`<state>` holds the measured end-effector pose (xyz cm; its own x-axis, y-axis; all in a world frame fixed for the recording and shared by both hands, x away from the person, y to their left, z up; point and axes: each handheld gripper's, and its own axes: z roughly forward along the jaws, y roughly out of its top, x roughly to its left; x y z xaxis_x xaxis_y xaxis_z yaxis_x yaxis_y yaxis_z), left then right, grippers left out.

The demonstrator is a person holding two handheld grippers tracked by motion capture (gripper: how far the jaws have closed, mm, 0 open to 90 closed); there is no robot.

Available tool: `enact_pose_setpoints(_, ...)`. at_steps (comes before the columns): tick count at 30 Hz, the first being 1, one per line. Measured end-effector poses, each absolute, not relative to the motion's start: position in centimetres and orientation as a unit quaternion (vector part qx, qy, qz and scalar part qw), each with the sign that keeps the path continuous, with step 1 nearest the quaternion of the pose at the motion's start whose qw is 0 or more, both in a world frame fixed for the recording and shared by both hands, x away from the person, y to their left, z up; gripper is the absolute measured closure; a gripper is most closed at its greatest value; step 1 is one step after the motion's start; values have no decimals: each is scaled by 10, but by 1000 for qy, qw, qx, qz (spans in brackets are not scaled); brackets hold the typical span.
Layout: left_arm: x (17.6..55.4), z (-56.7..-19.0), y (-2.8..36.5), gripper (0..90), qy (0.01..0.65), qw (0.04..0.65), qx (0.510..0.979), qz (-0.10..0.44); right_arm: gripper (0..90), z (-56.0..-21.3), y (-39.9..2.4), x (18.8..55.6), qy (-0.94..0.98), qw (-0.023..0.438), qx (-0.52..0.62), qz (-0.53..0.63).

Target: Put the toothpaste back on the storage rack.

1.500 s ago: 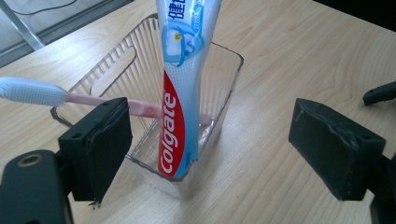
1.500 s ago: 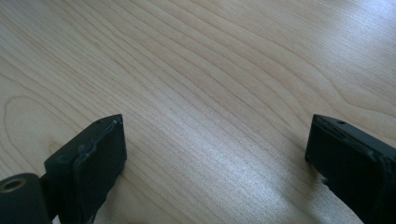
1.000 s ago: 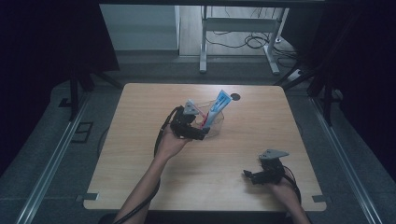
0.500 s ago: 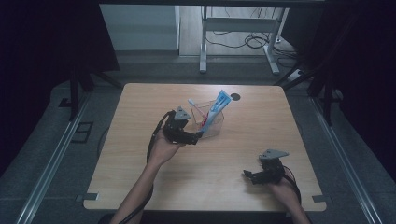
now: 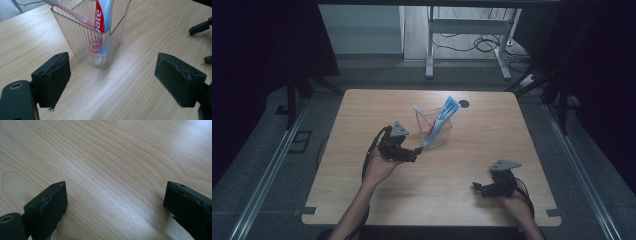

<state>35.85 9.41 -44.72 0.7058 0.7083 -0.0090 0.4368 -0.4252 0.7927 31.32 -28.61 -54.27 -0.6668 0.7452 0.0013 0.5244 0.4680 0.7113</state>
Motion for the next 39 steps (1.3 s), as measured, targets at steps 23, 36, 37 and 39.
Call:
enact_pose_setpoints(23,326,-462,128,137,364,410,819,166,50,-543,-286,313,842,157,377,352)
enact_pose_setpoints(36,309,-477,139,138,372,403,819,166,50,-543,-286,313,842,157,377,352)
enact_pose_setpoints(37,308,-478,139,138,372,404,819,166,50,-543,-286,313,842,157,377,352)
enact_pose_setpoints(39,307,-481,140,138,373,404,819,164,50,-543,-286,313,842,157,377,352)
